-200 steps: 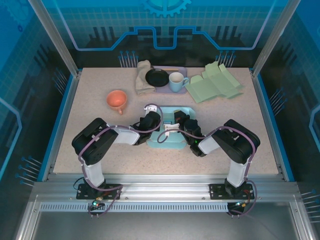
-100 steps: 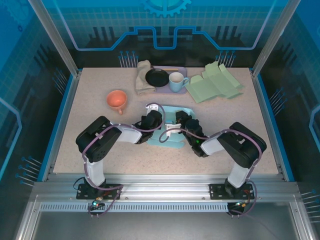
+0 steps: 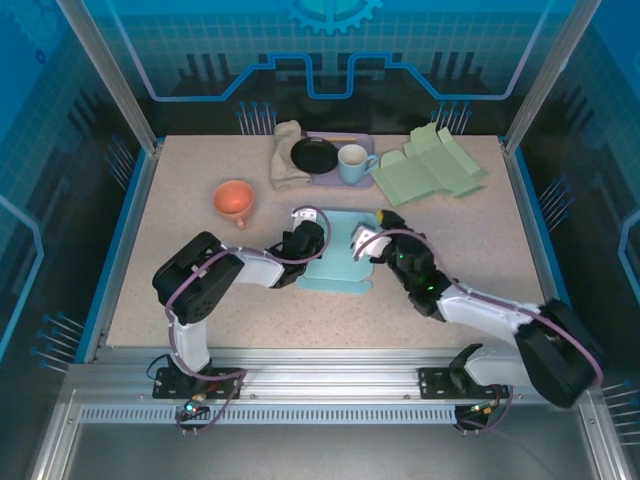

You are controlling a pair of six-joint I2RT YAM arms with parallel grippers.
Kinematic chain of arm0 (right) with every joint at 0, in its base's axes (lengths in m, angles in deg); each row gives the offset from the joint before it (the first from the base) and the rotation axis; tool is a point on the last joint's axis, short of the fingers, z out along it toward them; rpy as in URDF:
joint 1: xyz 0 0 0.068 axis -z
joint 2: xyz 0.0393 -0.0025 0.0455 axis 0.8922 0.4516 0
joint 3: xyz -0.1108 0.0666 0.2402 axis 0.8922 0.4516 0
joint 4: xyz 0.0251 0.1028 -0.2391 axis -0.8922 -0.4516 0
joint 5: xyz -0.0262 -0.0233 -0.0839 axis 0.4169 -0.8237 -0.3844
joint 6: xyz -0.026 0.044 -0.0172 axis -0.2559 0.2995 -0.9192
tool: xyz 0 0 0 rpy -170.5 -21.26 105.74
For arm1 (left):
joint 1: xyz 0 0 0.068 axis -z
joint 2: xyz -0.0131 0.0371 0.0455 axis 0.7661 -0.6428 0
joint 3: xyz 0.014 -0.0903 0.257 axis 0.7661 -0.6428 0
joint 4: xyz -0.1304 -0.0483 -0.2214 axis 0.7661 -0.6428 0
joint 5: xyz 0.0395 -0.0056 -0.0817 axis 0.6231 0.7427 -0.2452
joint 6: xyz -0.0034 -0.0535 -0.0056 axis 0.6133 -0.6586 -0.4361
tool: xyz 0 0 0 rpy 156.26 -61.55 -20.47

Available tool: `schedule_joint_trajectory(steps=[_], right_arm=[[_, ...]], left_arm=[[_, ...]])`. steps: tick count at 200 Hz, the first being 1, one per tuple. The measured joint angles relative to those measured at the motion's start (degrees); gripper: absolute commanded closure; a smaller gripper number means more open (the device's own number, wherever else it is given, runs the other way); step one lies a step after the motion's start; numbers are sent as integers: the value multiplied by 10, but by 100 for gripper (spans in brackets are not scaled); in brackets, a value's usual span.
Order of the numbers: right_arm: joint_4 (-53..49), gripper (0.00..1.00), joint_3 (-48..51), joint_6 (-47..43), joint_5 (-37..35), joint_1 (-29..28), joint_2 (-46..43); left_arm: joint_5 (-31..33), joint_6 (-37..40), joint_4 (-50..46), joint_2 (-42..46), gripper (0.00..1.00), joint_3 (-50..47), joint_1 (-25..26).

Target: Fold the paper box

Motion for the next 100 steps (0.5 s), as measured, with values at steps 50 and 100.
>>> schedule_joint_trajectory(steps=[50, 100], right_arm=[[-246, 0, -98, 306, -8, 71, -108], [-444, 7, -178, 596, 18, 207, -119]], left_arm=[[-1, 0, 13, 0, 100, -6, 0], [-7, 1, 35, 0, 100, -18, 0]])
